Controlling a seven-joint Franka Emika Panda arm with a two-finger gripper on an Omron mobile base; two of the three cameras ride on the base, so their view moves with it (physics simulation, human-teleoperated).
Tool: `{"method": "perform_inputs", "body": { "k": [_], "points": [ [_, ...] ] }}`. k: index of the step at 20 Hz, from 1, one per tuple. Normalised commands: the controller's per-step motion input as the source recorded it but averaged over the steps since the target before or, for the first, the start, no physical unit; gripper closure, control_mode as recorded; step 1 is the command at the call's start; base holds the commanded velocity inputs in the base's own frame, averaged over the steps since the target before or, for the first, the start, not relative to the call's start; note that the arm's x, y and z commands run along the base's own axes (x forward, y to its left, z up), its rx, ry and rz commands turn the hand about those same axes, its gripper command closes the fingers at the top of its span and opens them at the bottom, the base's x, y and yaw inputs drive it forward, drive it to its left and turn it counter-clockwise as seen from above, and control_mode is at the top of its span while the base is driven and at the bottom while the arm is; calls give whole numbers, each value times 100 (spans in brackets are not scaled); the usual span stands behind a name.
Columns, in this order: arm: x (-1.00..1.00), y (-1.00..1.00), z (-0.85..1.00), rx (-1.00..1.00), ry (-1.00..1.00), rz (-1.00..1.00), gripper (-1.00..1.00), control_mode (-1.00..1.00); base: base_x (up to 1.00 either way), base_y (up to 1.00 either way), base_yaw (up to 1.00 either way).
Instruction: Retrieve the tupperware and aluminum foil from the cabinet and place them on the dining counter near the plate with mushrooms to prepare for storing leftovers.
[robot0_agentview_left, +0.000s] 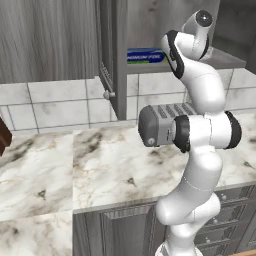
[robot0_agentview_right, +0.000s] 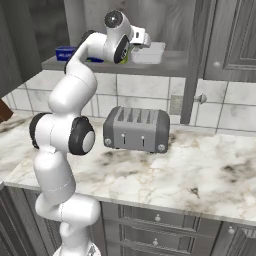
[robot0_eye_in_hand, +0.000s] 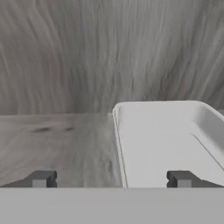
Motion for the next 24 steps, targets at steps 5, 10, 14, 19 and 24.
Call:
{"method": "perform_inputs", "body": {
  "k": [5,10,14,19,24],
  "points": [
    [40,-18,-30,0,2,0,100,-100,0,0,0],
    [43,-6,-27,0,0,0,100,-100,0,0,0],
    [17,0,-22,0,0,2,100,-100,0,0,0],
    [-1,-1,-9,0,-1,3,100,-100,0,0,0],
    [-41,0,-4,0,0,-5,100,-100,0,0,0]
  ]
}}
